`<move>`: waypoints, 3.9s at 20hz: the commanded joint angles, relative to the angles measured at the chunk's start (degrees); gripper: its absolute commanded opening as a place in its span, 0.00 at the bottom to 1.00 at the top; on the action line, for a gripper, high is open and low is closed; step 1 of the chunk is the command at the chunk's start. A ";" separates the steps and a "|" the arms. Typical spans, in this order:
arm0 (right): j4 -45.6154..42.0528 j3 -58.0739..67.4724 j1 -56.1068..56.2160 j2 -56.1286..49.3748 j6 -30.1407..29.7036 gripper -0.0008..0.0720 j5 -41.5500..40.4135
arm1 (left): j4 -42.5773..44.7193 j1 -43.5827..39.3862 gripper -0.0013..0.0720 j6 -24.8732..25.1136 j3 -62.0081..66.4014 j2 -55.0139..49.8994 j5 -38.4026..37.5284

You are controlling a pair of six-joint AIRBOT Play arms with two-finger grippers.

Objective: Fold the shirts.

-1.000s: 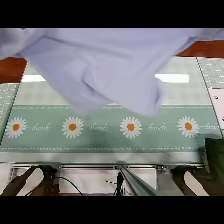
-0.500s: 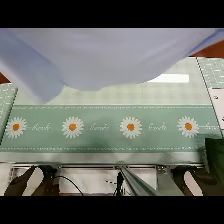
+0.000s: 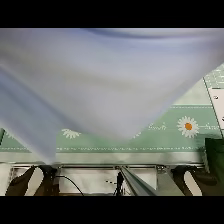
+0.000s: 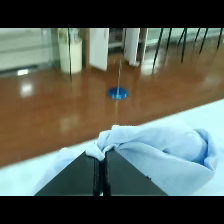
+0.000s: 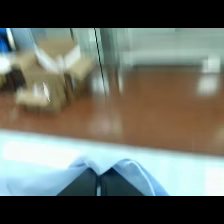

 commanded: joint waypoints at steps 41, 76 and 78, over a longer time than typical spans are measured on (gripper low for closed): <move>-7.04 -0.07 5.09 -47.52 -2.19 0.05 -15.89 | 7.45 -15.28 0.44 8.68 -37.55 -39.36 6.86; -13.18 -0.07 -3.32 -47.52 -2.40 0.06 -8.96 | 0.33 -63.87 0.92 -7.85 -54.45 -52.22 37.81; -13.18 -0.07 -3.32 -47.52 -2.40 0.05 -8.55 | 0.35 -63.69 0.90 -9.49 -52.39 -54.21 37.81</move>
